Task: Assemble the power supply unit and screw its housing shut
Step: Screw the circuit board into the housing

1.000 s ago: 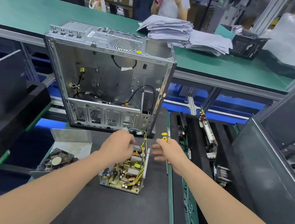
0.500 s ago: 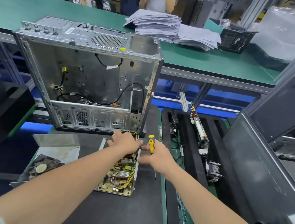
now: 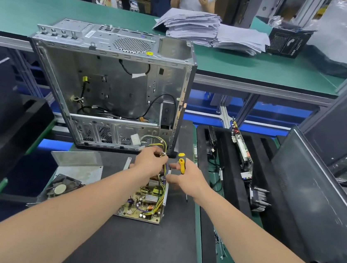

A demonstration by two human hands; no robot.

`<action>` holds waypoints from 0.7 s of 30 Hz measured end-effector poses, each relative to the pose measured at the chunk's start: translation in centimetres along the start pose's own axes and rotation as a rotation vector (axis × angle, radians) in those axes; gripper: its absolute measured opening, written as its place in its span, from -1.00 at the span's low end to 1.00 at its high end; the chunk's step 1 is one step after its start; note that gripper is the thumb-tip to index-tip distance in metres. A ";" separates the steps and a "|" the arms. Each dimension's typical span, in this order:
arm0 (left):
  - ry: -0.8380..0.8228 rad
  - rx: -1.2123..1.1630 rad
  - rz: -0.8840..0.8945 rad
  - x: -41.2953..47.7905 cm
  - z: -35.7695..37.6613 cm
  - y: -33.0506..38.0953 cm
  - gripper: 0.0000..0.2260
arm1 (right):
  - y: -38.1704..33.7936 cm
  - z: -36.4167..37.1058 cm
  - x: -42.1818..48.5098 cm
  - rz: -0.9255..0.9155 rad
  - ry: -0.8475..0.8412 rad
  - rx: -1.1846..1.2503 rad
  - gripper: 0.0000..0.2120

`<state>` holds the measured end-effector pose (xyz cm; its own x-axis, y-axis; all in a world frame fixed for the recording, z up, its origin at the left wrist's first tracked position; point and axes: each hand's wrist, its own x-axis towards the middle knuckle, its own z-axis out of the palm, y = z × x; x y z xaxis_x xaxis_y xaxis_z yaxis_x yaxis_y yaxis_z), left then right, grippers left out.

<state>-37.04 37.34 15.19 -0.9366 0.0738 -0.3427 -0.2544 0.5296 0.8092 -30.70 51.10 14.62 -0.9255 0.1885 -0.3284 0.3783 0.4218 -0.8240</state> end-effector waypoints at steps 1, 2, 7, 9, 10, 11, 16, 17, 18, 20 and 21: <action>0.010 -0.023 0.025 -0.4 -0.2 -0.1 -0.80 | -0.1 0.0 0.0 -0.015 0.008 -0.031 -0.65; 0.025 -0.028 0.047 -0.6 -0.5 -0.4 -0.82 | -0.2 0.1 0.0 -0.021 0.012 -0.050 -0.67; -0.055 -0.307 -0.068 -1.6 -1.7 -1.6 -0.92 | -0.3 0.2 0.2 0.040 -0.004 0.091 -0.63; -0.132 -0.440 -0.135 -2.2 -2.3 -1.4 -0.89 | -0.4 0.3 0.3 0.039 -0.002 0.099 -0.64; -0.173 -0.476 -0.146 -2.5 -2.5 -1.3 -0.89 | -0.4 0.3 0.3 0.039 0.001 0.099 -0.65; -0.214 -0.492 -0.143 -2.9 -2.7 -1.1 -0.90 | -0.5 0.3 0.4 0.043 0.000 0.098 -0.64; -0.295 -0.321 0.029 -4.7 -2.3 -0.3 -0.83 | -0.5 0.1 0.7 0.019 -0.002 0.027 -0.66; -0.273 -0.288 0.064 -5.0 -2.1 0.0 -0.82 | -0.4 0.0 0.8 0.010 -0.011 0.005 -0.70; -0.252 -0.248 0.086 -5.3 -2.0 0.2 -0.81 | -0.3 -0.1 0.9 0.005 -0.029 -0.003 -0.72; -0.240 -0.192 0.114 -5.8 -1.8 0.5 -0.79 | 0.0 -0.2 0.8 0.001 -0.066 -0.013 -0.77; -0.243 -0.180 0.136 -6.0 -1.6 0.4 -0.80 | 0.1 -0.2 0.7 -0.005 -0.071 -0.019 -0.81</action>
<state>-31.87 35.77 18.30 -0.8855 0.3445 -0.3116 -0.1894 0.3448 0.9194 -31.30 51.39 14.42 -0.9262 0.1236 -0.3563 0.3729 0.4399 -0.8170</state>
